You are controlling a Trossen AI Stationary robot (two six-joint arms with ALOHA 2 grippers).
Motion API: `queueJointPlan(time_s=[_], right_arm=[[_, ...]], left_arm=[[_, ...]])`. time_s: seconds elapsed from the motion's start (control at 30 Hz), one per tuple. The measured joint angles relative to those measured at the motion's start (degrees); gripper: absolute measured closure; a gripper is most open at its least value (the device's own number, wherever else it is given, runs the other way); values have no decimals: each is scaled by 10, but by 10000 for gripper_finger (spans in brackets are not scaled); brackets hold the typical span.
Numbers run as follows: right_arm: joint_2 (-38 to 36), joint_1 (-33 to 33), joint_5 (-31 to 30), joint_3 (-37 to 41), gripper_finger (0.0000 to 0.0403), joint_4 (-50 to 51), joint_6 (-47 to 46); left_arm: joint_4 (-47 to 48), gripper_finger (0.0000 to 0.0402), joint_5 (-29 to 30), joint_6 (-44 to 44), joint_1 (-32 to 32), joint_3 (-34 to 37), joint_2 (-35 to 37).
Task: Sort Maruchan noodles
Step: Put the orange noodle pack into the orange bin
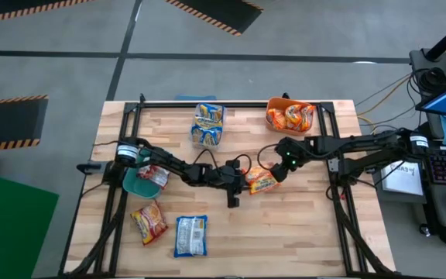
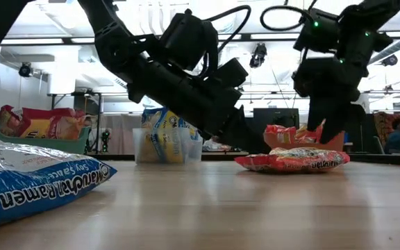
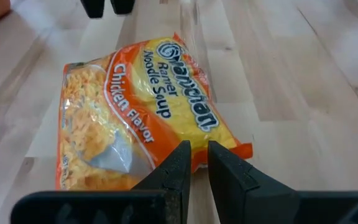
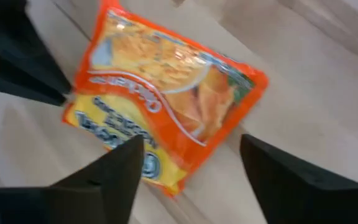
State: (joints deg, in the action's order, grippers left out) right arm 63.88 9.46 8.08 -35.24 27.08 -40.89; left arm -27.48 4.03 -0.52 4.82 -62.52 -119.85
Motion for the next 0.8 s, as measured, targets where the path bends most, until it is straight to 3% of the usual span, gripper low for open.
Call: queueJointPlan(time_s=[0.13, 0.3, 0.8], right_arm=[[0, 1, 1, 33, 109, -26, -12], [0, 1, 27, 93, 80, -123, -43], [0, 1, 41, 216, 74, -437, -109]], left_arm=[[-8, 365, 0, 0, 0, 0, -6], [-45, 365, 0, -1, 0, 0, -34], [-36, 365, 1, -15, -3, 3, -44]])
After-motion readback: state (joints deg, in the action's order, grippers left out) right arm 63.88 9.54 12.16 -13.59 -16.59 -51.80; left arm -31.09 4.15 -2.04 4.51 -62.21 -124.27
